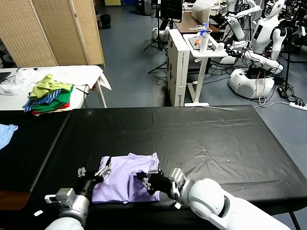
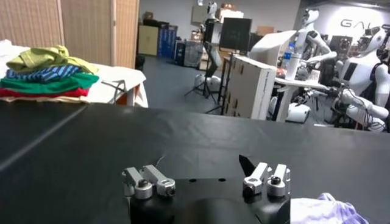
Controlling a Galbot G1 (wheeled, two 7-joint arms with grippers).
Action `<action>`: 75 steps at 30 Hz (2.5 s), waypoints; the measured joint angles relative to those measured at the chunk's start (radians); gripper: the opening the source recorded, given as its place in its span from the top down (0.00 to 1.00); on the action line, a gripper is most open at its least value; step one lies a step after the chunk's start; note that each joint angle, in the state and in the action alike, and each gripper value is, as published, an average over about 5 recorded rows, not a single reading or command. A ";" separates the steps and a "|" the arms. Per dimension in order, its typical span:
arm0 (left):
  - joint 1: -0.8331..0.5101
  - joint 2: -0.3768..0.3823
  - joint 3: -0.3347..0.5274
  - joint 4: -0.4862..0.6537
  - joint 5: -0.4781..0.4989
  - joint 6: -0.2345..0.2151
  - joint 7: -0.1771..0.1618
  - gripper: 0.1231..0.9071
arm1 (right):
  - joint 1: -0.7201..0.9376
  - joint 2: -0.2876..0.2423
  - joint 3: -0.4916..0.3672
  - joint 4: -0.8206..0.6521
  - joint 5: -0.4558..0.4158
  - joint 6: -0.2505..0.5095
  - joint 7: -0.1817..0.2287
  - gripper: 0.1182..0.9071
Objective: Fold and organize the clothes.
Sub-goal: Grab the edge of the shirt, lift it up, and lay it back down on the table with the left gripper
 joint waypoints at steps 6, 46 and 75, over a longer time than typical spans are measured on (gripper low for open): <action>0.006 -0.012 0.002 -0.001 0.004 0.000 -0.001 0.00 | -0.047 -0.035 0.042 0.047 0.000 -0.003 0.003 0.93; 0.016 -0.074 -0.057 0.066 -0.111 -0.027 0.051 0.00 | -0.545 -0.041 0.643 0.158 0.115 -0.033 0.094 0.00; 0.032 -0.119 -0.127 0.178 -0.282 -0.070 0.138 0.04 | -0.670 0.050 0.936 0.124 0.153 -0.034 0.093 0.00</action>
